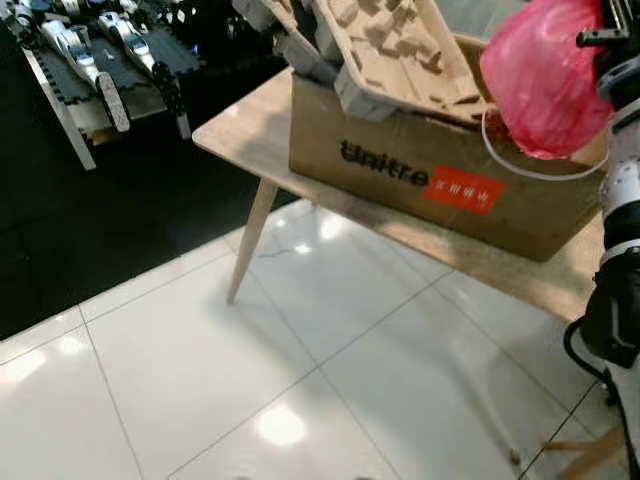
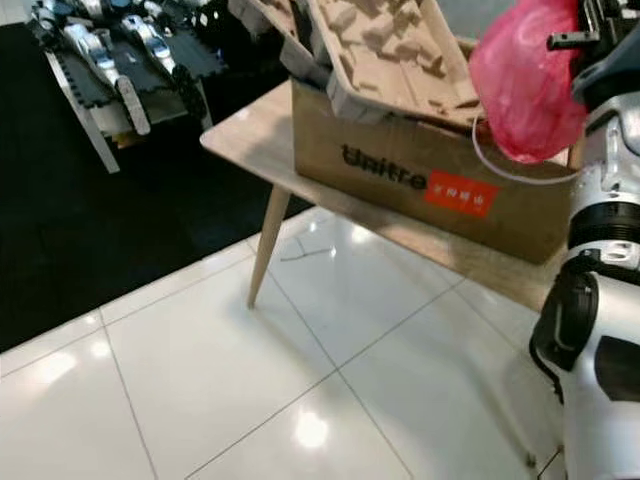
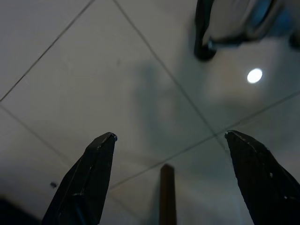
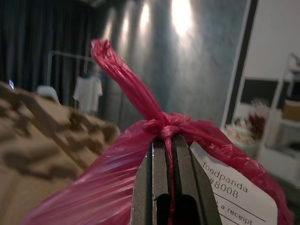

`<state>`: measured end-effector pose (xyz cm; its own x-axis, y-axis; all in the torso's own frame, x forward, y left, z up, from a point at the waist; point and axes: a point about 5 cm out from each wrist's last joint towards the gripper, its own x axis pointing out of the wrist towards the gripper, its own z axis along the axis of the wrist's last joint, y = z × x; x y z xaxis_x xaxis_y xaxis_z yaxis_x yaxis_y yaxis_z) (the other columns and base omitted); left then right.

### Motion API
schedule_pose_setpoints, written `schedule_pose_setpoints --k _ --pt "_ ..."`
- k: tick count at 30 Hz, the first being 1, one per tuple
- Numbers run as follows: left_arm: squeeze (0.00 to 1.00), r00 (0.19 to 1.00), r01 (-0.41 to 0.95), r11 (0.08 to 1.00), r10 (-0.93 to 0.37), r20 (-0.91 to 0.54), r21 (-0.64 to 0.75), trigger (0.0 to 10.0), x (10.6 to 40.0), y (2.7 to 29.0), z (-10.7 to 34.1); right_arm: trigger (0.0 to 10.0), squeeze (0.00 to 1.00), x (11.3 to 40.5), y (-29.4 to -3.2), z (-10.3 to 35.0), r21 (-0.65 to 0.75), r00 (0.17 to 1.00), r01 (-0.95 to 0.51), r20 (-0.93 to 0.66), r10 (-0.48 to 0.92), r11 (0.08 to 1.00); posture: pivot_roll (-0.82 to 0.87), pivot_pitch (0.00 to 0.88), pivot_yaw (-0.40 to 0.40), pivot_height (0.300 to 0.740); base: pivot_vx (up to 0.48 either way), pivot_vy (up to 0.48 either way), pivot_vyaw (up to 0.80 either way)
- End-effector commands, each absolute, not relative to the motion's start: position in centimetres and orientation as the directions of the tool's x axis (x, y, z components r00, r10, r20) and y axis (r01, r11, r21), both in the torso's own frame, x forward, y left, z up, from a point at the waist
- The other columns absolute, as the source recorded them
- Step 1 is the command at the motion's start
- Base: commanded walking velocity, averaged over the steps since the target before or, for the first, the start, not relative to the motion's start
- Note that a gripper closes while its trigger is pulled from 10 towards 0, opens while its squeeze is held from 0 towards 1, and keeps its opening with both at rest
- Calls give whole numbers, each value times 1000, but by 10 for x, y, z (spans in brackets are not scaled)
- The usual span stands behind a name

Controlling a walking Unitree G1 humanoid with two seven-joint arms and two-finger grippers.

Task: Picking trash to rubbish bin

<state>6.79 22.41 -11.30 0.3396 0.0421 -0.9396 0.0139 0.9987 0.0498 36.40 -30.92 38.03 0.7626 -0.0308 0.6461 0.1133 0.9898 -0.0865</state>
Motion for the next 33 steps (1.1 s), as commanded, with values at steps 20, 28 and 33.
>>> schedule_pose_setpoints --k 20,28,33 --pt "0 413 91 993 36 -910 81 10000 94 237 -104 10000 0 354 -308 418 -131 698 94 715 28 987 85 260 0 740 0 0 -480" --pt "0 399 72 995 34 -916 69 10000 84 235 -106 10000 0 356 -294 426 -152 671 21 735 99 988 90 263 -8 740 0 0 -200" --pt "0 413 41 997 43 -910 66 10000 87 236 -105 10000 0 358 -285 428 -150 645 -68 748 158 986 91 257 -11 740 0 0 0"
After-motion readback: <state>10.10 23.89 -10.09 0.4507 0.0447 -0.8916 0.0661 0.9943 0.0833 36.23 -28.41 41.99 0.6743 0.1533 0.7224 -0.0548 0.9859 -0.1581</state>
